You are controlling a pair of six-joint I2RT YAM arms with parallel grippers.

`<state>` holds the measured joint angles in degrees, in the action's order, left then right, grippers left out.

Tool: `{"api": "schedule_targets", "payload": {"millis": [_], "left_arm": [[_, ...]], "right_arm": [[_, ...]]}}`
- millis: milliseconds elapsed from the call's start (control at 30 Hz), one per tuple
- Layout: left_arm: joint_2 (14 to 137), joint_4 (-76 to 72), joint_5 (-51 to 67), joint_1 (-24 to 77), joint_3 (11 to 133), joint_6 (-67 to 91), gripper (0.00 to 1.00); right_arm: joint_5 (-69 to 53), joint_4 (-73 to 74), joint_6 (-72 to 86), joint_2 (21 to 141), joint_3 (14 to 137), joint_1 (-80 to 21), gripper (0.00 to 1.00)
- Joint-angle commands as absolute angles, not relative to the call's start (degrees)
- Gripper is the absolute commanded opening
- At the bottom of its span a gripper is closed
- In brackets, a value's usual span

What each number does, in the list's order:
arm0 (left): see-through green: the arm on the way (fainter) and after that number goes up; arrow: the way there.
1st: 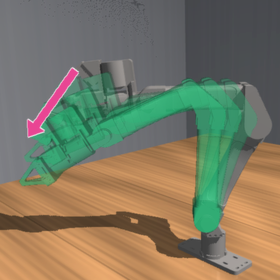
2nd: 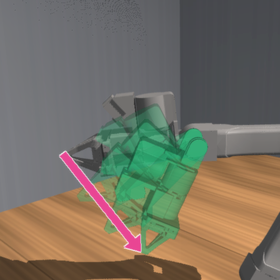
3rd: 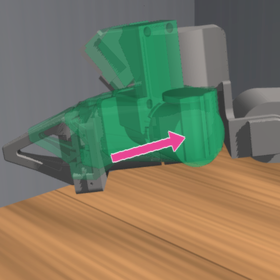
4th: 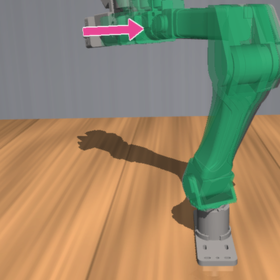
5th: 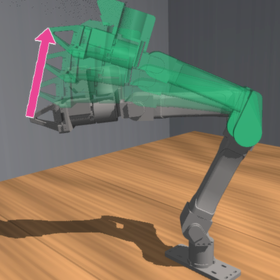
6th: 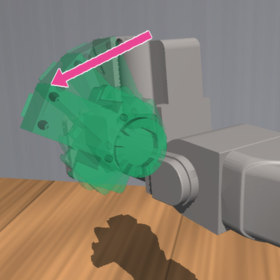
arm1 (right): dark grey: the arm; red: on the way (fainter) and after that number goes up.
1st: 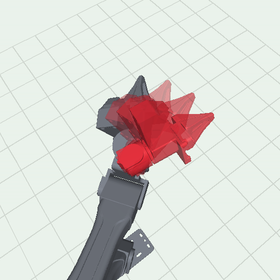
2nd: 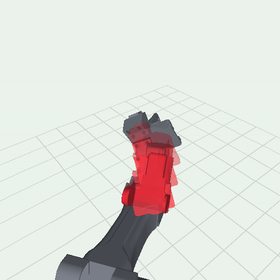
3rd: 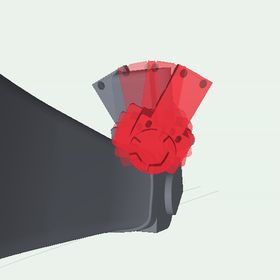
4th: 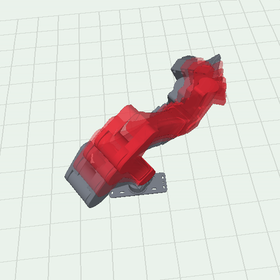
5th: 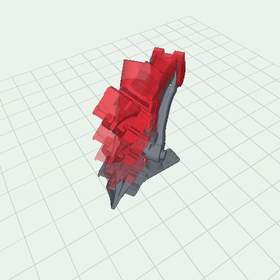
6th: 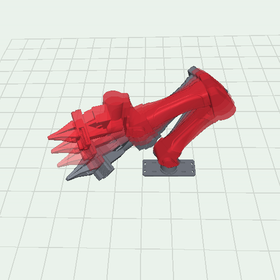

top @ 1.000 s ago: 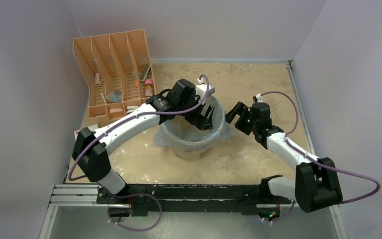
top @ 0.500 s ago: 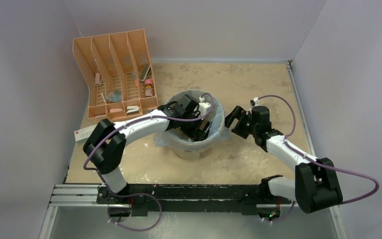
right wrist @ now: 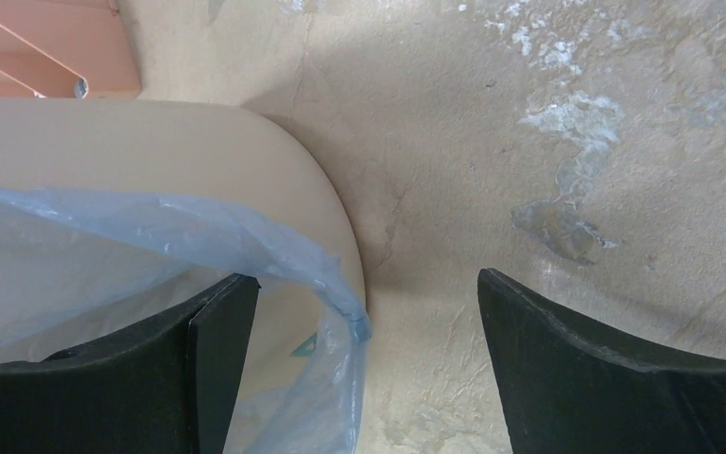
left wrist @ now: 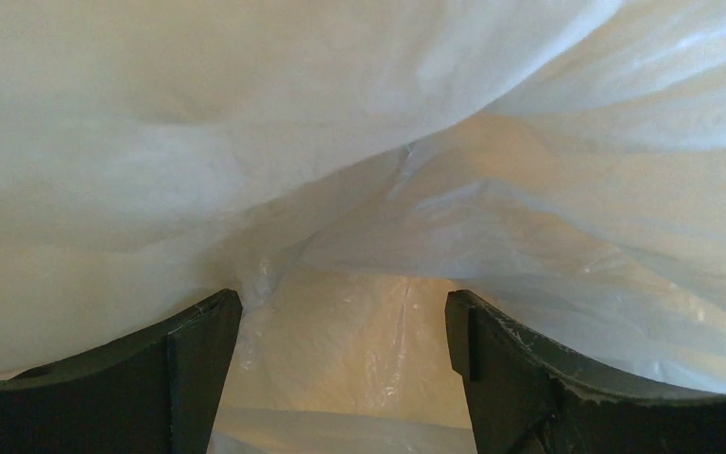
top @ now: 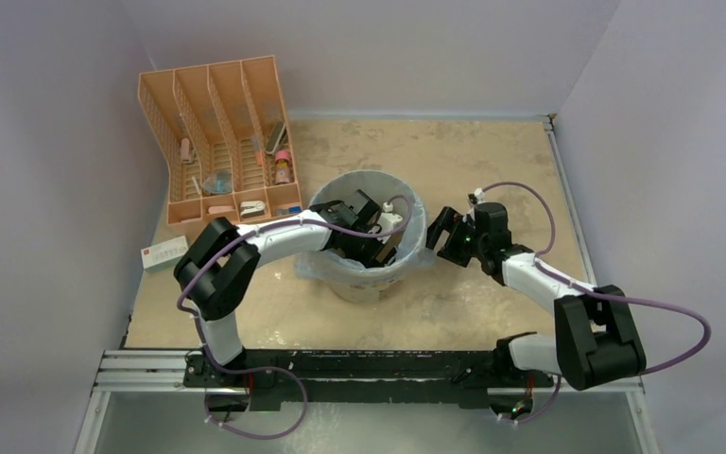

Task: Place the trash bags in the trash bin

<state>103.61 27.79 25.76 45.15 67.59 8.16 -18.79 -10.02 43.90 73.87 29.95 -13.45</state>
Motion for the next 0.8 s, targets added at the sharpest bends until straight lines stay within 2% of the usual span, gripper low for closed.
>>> {"api": "schedule_targets", "payload": {"millis": [0, 167, 300, 500, 767], "left_arm": [[103.03, 28.59, 26.53, 45.51, 67.32, 4.86, 0.80], [106.20, 30.40, 26.78, 45.46, 66.95, 3.25, 0.79], [105.55, 30.44, 25.65, 45.47, 66.04, 3.01, 0.79], [98.18, 28.08, 26.22, 45.47, 66.86, 4.06, 0.80], [93.67, 29.61, 29.82, 45.48, 70.75, 3.85, 0.80]], "right_arm": [[-18.81, -11.70, 38.02, 73.70, 30.31, -13.42, 0.88], [-16.94, -6.08, 35.16, 74.87, 32.15, -13.37, 0.89], [-15.11, -4.59, 36.85, 71.26, 32.91, -13.43, 0.89], [-11.83, -3.15, 38.81, 64.44, 33.58, -13.37, 0.91], [-14.37, -3.67, 38.90, 65.75, 32.86, -13.36, 0.88]]}}
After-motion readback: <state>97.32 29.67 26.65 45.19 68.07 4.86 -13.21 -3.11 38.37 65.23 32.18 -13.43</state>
